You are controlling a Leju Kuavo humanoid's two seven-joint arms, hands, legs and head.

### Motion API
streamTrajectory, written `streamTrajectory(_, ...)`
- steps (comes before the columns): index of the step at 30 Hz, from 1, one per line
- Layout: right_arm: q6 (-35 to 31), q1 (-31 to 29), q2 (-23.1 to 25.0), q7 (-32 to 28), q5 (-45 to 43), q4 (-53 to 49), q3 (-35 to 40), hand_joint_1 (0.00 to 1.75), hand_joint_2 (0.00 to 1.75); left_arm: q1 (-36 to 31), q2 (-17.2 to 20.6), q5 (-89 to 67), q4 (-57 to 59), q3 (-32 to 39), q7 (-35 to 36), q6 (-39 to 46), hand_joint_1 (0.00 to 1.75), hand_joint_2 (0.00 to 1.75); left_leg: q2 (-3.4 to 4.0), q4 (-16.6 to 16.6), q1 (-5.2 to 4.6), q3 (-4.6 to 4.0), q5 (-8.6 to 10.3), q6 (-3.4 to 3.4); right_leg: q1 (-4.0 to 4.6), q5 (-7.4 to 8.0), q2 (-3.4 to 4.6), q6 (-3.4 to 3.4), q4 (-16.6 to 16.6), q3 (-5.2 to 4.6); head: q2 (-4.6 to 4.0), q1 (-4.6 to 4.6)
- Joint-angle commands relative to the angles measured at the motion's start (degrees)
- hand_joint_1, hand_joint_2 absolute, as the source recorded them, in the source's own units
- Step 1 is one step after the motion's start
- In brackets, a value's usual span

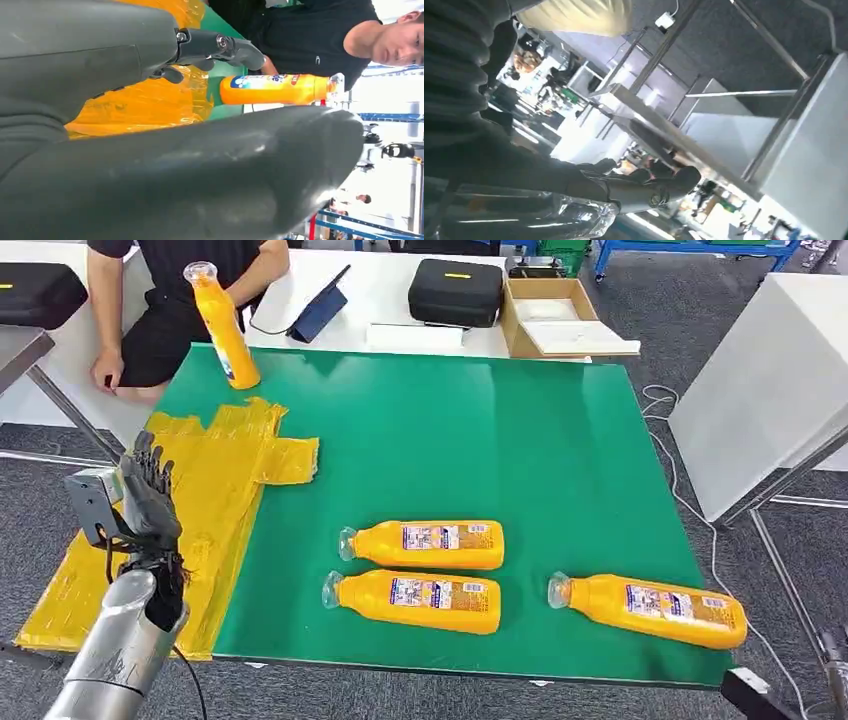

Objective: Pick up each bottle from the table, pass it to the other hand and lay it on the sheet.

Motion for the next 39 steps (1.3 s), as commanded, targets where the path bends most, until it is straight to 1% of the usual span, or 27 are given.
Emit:
streamTrajectory(1,-1.9,-5.2,1.3,-0.4,0.0,8.3,-2.5,0.00,1.75,0.6,-1.1,0.2,-1.0,0.0,0.2,0.5,0.00,0.00,-0.06,-0.1,0.01,0.23,-0.08,-0.20,0.01,-0.09,-0.11,-0.06,-0.1,0.26,0.00,-0.02)
streamTrajectory(4,-3.0,-7.1,0.3,0.4,0.0,11.1,-0.7,0.00,1.75,1.4,-1.0,0.2,-1.9,0.7,0.4,0.6,0.00,0.00,0.05,-0.1,0.05,0.22,-0.08,-0.17,0.04,-0.04,0.00,-0.06,-0.1,0.25,0.00,0.00)
streamTrajectory(5,-3.0,-7.1,0.3,0.4,0.0,11.1,-0.7,0.00,1.75,1.4,-1.0,0.2,-1.9,0.7,0.4,0.6,0.00,0.00,0.05,-0.1,0.00,0.29,-0.10,-0.22,-0.01,-0.08,0.00,-0.07,-0.1,0.31,0.00,-0.02)
streamTrajectory(8,-3.0,-7.1,0.3,0.4,0.0,11.1,-0.7,0.00,1.75,1.4,-1.0,0.2,-1.9,0.7,0.4,0.6,0.00,0.00,0.00,0.0,0.03,0.14,-0.05,-0.14,0.02,-0.03,-0.03,-0.05,-0.1,0.17,0.00,0.00)
streamTrajectory(10,-3.7,-8.6,0.2,0.1,0.0,13.2,0.0,0.00,1.75,1.6,-1.0,0.2,-2.1,1.0,0.4,0.7,0.00,0.00,-0.05,-0.1,-0.02,0.31,-0.12,-0.29,-0.02,-0.13,-0.11,-0.09,-0.1,0.33,0.00,0.00)
streamTrajectory(12,-5.0,-11.4,-0.3,0.7,0.0,16.9,2.7,0.00,1.75,1.7,-0.8,0.2,-2.0,1.3,0.4,0.5,0.00,0.00,0.08,-0.1,0.05,0.19,-0.06,-0.16,0.04,0.00,0.05,-0.05,-0.1,0.22,0.00,-0.02)
streamTrajectory(14,-5.5,-12.9,-0.3,1.5,0.0,18.5,5.3,0.00,1.75,1.5,-0.7,0.3,-1.6,1.4,0.4,0.3,0.00,0.00,0.19,-0.1,0.02,0.32,-0.12,-0.28,0.01,-0.03,0.13,-0.09,-0.1,0.33,0.00,-0.02)
streamTrajectory(16,-5.9,-14.3,-0.3,2.4,0.0,19.6,8.4,0.00,1.75,1.3,-0.6,0.2,-1.2,1.4,0.4,0.1,0.00,0.00,0.22,-0.1,0.05,0.26,-0.10,-0.23,0.04,0.02,0.20,-0.08,-0.1,0.26,0.00,-0.02)
streamTrajectory(18,-5.9,-14.5,-0.2,2.8,0.0,19.7,8.8,0.00,1.75,1.2,-0.6,0.2,-1.1,1.4,0.4,0.1,0.00,0.00,0.25,-0.1,0.02,0.28,-0.10,-0.26,0.02,0.01,0.19,-0.09,-0.1,0.25,0.00,-0.02)
streamTrajectory(25,-5.9,-13.9,-0.3,2.2,0.0,19.1,8.4,0.00,1.75,1.3,-0.7,0.2,-1.2,1.3,0.4,0.2,0.00,0.00,-0.05,0.0,0.04,0.13,0.02,-0.07,0.03,-0.04,-0.10,-0.06,-0.1,0.20,0.00,0.00)
streamTrajectory(27,-6.2,-15.0,0.0,1.4,0.0,19.3,10.7,0.00,1.75,1.2,-0.5,0.1,-1.0,1.3,0.4,0.2,0.00,0.00,-0.07,-0.1,0.02,0.21,-0.03,-0.14,0.02,-0.09,-0.16,-0.07,-0.1,0.30,0.00,-0.02)
streamTrajectory(30,-5.8,-16.9,0.7,1.6,0.0,19.5,13.8,0.00,1.75,0.9,-0.3,0.2,-0.2,1.2,0.4,0.1,0.00,0.00,0.11,-0.1,0.03,0.11,0.00,-0.08,0.03,0.01,0.03,-0.06,-0.1,0.18,0.00,-0.02)
streamTrajectory(31,-5.5,-17.5,0.7,1.9,0.0,19.6,15.1,0.00,1.75,0.6,-0.3,0.2,0.2,1.2,0.4,0.0,0.00,0.00,0.19,-0.1,0.02,0.20,-0.03,-0.16,0.02,-0.01,0.10,-0.09,-0.1,0.24,0.00,0.00)
streamTrajectory(32,-5.5,-18.0,0.8,1.9,0.0,19.8,15.6,0.00,1.75,0.3,-0.4,0.2,0.5,1.2,0.4,0.0,0.00,0.00,0.07,0.0,0.04,0.05,0.03,-0.05,0.04,0.02,0.00,-0.06,0.0,0.13,0.00,-0.02)
streamTrajectory(34,-5.3,-18.7,0.5,1.9,0.0,20.6,16.9,0.00,1.75,-0.5,-0.6,0.2,1.2,0.9,0.4,-0.2,0.00,0.00,0.05,0.0,0.04,0.05,0.04,-0.08,0.04,0.02,-0.03,-0.06,0.0,0.11,0.00,-0.02)
streamTrajectory(35,-5.3,-18.9,0.4,1.9,-0.1,20.9,17.4,0.00,1.75,-0.9,-0.7,0.2,1.6,0.7,0.3,-0.2,0.00,0.00,0.10,-0.1,0.00,0.22,-0.01,-0.24,-0.01,-0.04,-0.02,-0.12,0.0,0.23,0.00,-0.02)
streamTrajectory(36,-5.3,-19.0,0.2,1.8,0.0,21.3,17.9,0.00,1.75,-1.5,-0.7,0.2,2.1,0.5,0.3,-0.3,0.00,0.00,-0.05,0.0,0.04,0.04,0.07,-0.07,0.04,0.00,-0.13,-0.06,0.0,0.11,0.00,-0.02)
streamTrajectory(37,-5.3,-19.0,0.1,1.7,0.0,21.4,18.3,0.00,1.75,-1.8,-0.8,0.1,2.4,0.4,0.3,-0.3,0.00,0.00,-0.06,0.0,0.05,0.08,0.07,-0.11,0.04,-0.02,-0.16,-0.07,0.0,0.15,0.00,-0.02)
streamTrajectory(38,-5.4,-19.0,-0.2,1.7,-0.1,21.8,19.1,0.00,1.75,-2.7,-0.8,0.1,3.4,0.1,0.3,-0.3,0.00,0.00,-0.09,0.0,0.05,0.00,0.11,-0.01,0.04,0.00,-0.17,-0.05,0.0,0.09,0.00,0.00)
streamTrajectory(39,-5.4,-19.1,-0.6,1.7,0.0,22.2,19.7,0.00,1.75,-3.2,-0.8,0.0,4.0,-0.1,0.1,-0.3,0.00,0.00,-0.09,0.0,0.04,0.09,0.09,-0.09,0.03,-0.02,-0.19,-0.07,0.0,0.17,0.00,0.00)
